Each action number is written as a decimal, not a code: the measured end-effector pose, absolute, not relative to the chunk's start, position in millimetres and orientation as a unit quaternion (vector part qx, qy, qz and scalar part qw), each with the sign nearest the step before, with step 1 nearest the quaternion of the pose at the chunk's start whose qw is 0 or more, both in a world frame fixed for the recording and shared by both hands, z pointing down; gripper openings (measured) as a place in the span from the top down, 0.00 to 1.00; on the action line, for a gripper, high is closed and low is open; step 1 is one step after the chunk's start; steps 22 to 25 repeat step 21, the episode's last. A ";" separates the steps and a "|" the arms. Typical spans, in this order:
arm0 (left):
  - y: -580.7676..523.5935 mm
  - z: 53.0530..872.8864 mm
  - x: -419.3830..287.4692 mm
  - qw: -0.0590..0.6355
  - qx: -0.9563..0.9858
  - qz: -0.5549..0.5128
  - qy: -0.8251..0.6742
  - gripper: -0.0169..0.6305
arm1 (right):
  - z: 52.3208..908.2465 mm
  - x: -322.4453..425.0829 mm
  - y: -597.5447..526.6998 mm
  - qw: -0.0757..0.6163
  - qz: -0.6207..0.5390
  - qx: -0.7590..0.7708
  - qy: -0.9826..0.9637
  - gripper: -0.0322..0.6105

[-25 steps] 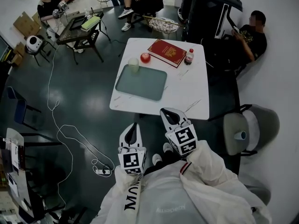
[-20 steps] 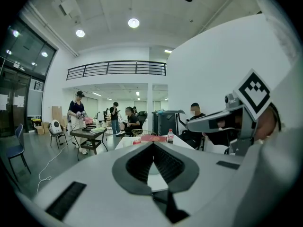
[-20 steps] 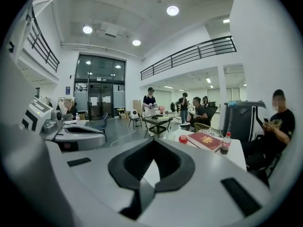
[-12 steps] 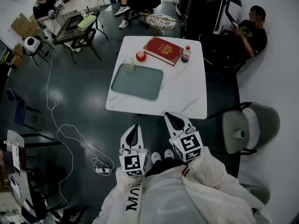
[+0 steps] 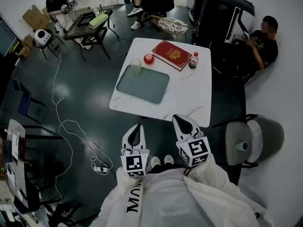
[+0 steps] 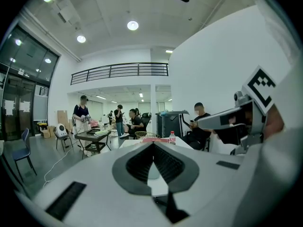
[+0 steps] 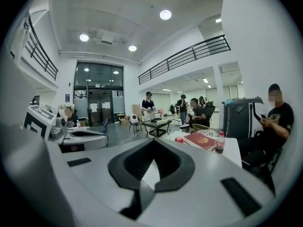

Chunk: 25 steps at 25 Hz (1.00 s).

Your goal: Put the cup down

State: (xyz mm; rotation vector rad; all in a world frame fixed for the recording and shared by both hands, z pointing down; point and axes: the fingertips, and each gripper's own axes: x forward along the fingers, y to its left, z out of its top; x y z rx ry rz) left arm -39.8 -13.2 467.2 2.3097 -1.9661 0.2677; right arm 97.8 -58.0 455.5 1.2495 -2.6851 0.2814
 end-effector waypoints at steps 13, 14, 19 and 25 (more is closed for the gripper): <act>-20.7 468.1 -34.5 0.041 0.757 0.098 -0.645 0.95 | 455.9 115.1 -63.5 0.077 0.095 0.427 -0.896 0.94; -21.4 467.6 -35.0 0.040 0.757 0.098 -0.645 0.95 | 456.1 114.8 -63.4 0.078 0.094 0.427 -0.896 0.94; -23.1 464.7 -30.6 0.040 0.759 0.099 -0.643 0.95 | 457.3 113.4 -63.0 0.082 0.097 0.421 -0.898 0.94; -22.7 464.8 -29.2 0.041 0.759 0.100 -0.642 0.95 | 456.7 112.8 -62.7 0.081 0.098 0.418 -0.899 0.94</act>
